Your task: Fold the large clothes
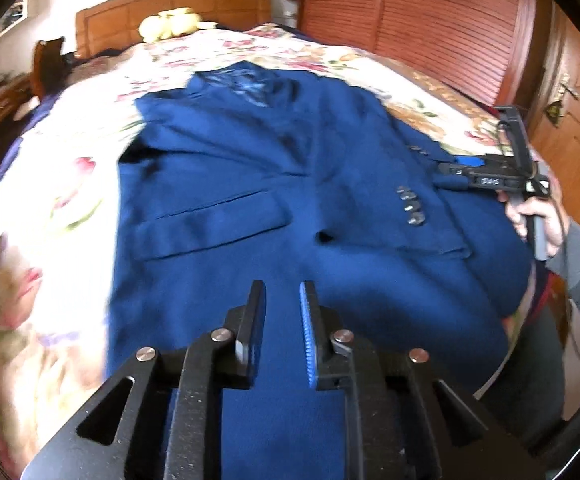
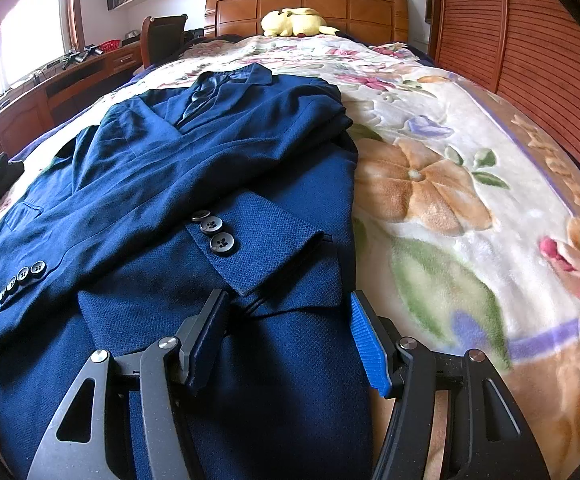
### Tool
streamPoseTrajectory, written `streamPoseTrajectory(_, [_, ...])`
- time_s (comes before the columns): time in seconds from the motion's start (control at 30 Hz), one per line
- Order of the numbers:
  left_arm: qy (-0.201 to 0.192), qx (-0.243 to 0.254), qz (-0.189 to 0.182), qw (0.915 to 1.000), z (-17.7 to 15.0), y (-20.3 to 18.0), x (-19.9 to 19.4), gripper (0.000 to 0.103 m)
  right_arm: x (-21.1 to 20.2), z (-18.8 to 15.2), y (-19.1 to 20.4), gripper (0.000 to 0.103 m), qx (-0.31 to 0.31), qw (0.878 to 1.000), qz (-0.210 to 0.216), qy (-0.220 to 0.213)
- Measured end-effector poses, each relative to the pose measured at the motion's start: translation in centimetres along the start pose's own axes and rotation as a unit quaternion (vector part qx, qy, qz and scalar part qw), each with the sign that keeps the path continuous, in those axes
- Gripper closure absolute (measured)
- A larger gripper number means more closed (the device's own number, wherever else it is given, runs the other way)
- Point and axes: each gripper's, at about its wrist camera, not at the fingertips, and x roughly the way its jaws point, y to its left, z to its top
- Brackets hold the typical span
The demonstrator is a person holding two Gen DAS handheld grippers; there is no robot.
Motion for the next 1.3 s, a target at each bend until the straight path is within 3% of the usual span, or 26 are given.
streamPoseTrajectory(0.27, [0.022, -0.041, 0.042, 0.998, -3.0, 3.6, -1.6, 0.081, 0.0, 0.0, 0.0, 0.04, 0.0, 1.0, -0.001, -0.001])
streamPoseTrajectory(0.6, [0.045, -0.056, 0.087, 0.9936, -4.8, 5.7, -1.7, 0.08, 0.0, 0.0, 0.0, 0.041, 0.0, 1.0, -0.001, -0.001])
streamPoseTrajectory(0.8, [0.049, -0.075, 0.085, 0.9923, -5.2, 6.8, -1.3, 0.08, 0.0, 0.0, 0.0, 0.04, 0.0, 1.0, -0.002, -0.001])
streamPoseTrajectory(1.0, [0.05, -0.082, 0.113, 0.989, -5.3, 8.1, -0.3, 0.079, 0.0, 0.0, 0.0, 0.041, 0.0, 1.0, -0.002, -0.002])
streamPoseTrajectory(1.3, [0.047, -0.108, 0.099, 0.9881, -5.3, 8.9, -0.5, 0.079, 0.0, 0.0, 0.0, 0.04, -0.001, 1.0, -0.002, -0.003])
